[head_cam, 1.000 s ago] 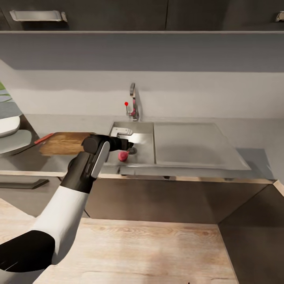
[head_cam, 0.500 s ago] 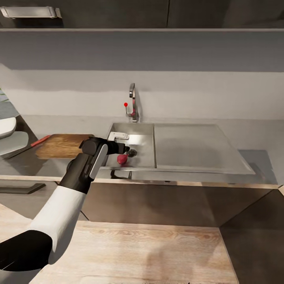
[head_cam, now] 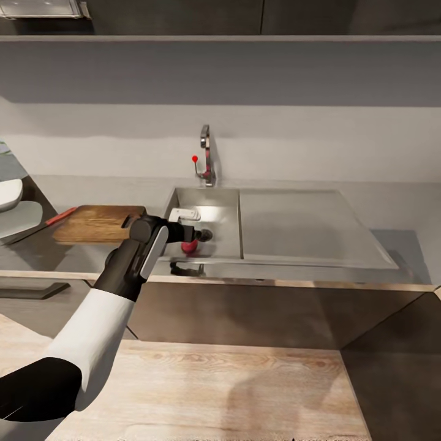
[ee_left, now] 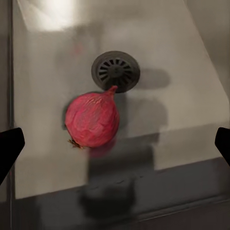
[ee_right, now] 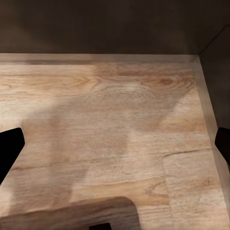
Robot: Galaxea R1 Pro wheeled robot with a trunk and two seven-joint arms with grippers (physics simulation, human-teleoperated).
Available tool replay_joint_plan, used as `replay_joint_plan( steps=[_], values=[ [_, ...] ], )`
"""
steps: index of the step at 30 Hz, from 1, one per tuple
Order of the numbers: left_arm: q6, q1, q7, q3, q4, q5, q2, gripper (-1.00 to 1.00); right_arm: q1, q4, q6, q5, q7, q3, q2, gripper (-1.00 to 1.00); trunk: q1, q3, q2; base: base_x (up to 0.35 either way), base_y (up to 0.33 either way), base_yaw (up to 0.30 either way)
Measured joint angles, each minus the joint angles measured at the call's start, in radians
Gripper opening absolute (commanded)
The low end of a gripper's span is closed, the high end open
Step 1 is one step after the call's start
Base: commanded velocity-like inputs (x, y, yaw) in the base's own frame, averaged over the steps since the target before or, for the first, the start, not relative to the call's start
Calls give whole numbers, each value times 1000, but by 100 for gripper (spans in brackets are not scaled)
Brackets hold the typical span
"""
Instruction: In the kitchen, take the Vidalia onion out of the sink, dice it on the chopping board with the paring knife, put the diced onion into the bowl on the countertop, then place both the paring knife and the chopping board into the sink.
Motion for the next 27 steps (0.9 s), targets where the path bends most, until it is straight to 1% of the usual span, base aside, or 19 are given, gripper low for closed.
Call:
replay_joint_plan(
  steps=[6, 12, 18, 27],
  values=[
    [0, 0, -2, 0, 15, 1, 0, 100, 0, 0, 0, 0, 0, 0, 0, 100, 0, -7, 0, 59, 0, 0],
    [0, 0, -3, 0, 21, 1, 0, 100, 0, 1, 0, 0, 0, 0, 0, 100, 0, -13, 0, 244, 0, 0],
    [-1, 0, -5, 0, 51, 1, 0, 100, 0, 0, 0, 0, 0, 0, 0, 100, 0, -20, 0, 253, 0, 0],
    [-3, 0, -3, 1, 67, -1, 1, 100, 0, 1, 0, 0, 0, 0, 0, 100, 0, -29, 0, 31, 0, 0]
  ],
)
